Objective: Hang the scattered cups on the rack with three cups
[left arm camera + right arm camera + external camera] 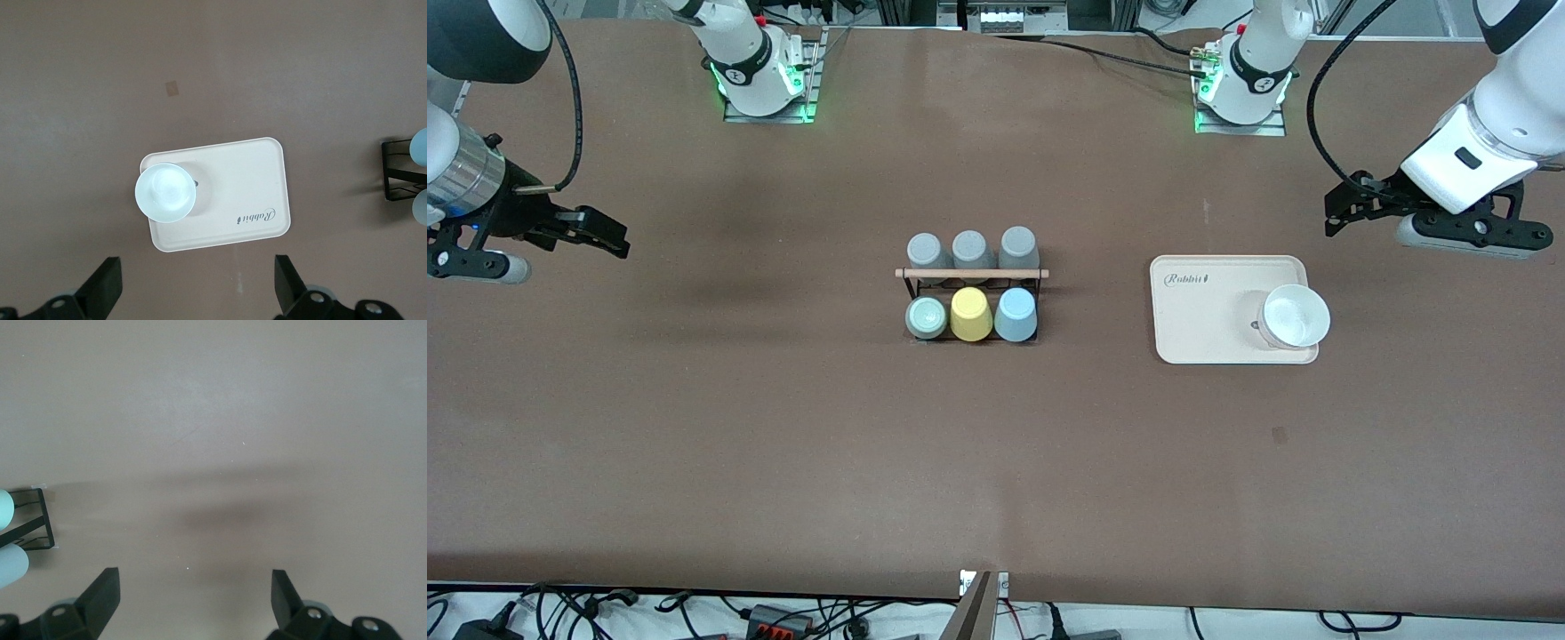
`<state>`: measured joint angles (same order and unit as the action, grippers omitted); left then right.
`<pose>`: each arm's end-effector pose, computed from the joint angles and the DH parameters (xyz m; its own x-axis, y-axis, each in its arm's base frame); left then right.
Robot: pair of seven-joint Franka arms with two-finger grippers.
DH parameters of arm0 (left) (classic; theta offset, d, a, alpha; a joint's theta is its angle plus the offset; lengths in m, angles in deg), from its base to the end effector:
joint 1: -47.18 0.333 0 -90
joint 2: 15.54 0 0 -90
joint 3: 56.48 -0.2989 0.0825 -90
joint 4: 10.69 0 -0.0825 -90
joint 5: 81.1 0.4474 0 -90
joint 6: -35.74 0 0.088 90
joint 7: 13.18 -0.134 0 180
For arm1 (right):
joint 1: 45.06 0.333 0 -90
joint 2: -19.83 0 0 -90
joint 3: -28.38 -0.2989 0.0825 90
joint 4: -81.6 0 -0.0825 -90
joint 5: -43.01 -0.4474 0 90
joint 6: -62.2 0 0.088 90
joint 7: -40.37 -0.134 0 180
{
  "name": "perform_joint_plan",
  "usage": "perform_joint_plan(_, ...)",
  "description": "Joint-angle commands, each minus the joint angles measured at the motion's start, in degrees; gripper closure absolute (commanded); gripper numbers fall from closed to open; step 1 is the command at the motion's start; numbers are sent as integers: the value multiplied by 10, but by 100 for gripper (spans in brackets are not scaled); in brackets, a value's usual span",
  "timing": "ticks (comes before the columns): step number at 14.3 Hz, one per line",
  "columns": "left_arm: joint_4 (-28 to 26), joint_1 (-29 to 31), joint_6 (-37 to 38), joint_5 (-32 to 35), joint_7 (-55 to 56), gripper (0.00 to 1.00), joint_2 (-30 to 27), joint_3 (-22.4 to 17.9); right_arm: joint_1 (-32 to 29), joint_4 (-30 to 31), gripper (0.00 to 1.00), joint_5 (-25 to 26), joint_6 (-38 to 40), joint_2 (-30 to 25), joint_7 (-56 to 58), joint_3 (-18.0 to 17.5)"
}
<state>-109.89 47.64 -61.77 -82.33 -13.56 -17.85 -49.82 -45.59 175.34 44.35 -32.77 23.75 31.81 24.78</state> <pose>0.6100 -0.0698 0.5300 0.9937 -0.1118 0.0106 -0.1119 -0.9936 0.0166 0.6380 0.0304 0.5098 0.9947 -0.0936 -0.0435 -0.0926 -0.9954 0.0256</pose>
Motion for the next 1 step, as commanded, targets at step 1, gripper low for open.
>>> perform_joint_plan(1, 20, -1, 14, -6, 6, 0, 8, 1, -6, -1, 0, -4, 2, -2, 12, -4)
